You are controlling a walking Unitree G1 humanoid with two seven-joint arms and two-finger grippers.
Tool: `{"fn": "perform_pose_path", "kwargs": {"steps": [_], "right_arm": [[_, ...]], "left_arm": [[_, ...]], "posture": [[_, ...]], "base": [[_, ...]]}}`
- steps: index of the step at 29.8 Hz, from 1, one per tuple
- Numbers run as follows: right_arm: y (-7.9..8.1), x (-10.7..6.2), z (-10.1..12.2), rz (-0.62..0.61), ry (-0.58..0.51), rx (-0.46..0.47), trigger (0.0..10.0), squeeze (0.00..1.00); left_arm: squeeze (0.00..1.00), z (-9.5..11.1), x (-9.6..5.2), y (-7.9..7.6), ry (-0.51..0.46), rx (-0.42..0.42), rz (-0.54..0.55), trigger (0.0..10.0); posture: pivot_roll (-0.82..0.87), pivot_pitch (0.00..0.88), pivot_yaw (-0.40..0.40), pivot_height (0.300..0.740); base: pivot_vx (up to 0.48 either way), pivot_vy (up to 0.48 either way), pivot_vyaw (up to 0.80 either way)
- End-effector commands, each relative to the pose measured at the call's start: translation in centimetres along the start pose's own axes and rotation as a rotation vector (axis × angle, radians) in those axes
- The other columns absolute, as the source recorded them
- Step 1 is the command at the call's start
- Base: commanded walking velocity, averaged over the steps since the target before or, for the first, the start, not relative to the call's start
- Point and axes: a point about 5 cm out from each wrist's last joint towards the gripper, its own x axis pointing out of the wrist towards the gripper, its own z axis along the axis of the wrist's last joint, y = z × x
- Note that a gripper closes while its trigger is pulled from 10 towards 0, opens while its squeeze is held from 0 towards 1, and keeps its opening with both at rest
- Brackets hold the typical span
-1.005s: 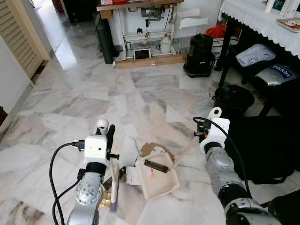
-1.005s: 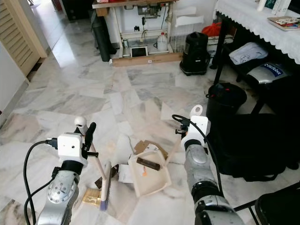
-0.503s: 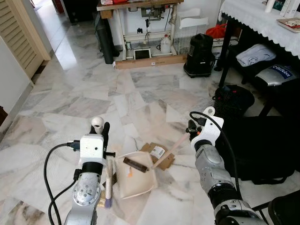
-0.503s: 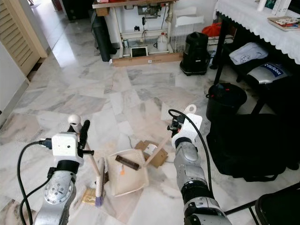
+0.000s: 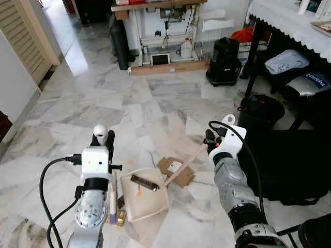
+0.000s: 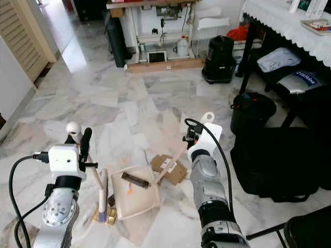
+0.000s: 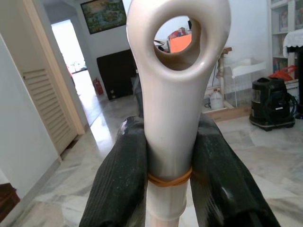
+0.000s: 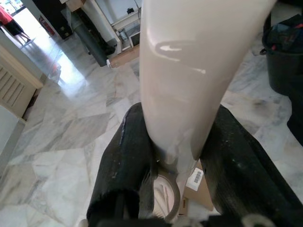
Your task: Sweep floor
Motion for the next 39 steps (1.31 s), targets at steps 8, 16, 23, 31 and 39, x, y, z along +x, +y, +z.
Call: {"fn": "perform_pose_path", "kwargs": {"steps": [8,16,23,31,39], "right_arm": [[1.6,-0.3,0.6,0.063,-0.051,-0.035,10.0,0.0],[1.7,-0.1,1.0,0.088,-0.059,-0.072,10.0,0.0],[1.8,0.1,1.0,0.095,-0.052,-0.098,10.0,0.0],[2.1,-0.1,0.5,0.108,-0.038,-0.098,10.0,0.0],[2.1,-0.2,0.1,0.105,-0.023,-0.099,10.0,0.0]], "left_arm": [[0.0,1.0,0.2,-0.8,-0.04,-0.017,0.003,10.0],[0.0,0.8,0.3,-1.2,-0.036,-0.016,0.0,10.0],[0.0,0.5,0.1,-1.2,-0.028,-0.011,0.005,10.0],[0.0,0.5,0.0,-0.8,-0.022,0.001,0.013,10.0],[0.0,0.4,-0.2,-0.9,-0.013,0.004,0.008,10.0]], "posture": [[-0.2,0.0,0.097,0.74],[-0.21,0.0,0.078,0.74],[-0.21,0.0,0.066,0.74],[-0.21,0.0,0.067,0.74],[-0.2,0.0,0.074,0.74]], "base": [[0.0,0.0,0.5],[0.0,0.0,0.8],[0.0,0.0,0.8],[0.0,0.0,0.8],[0.0,0.0,0.8]]}}
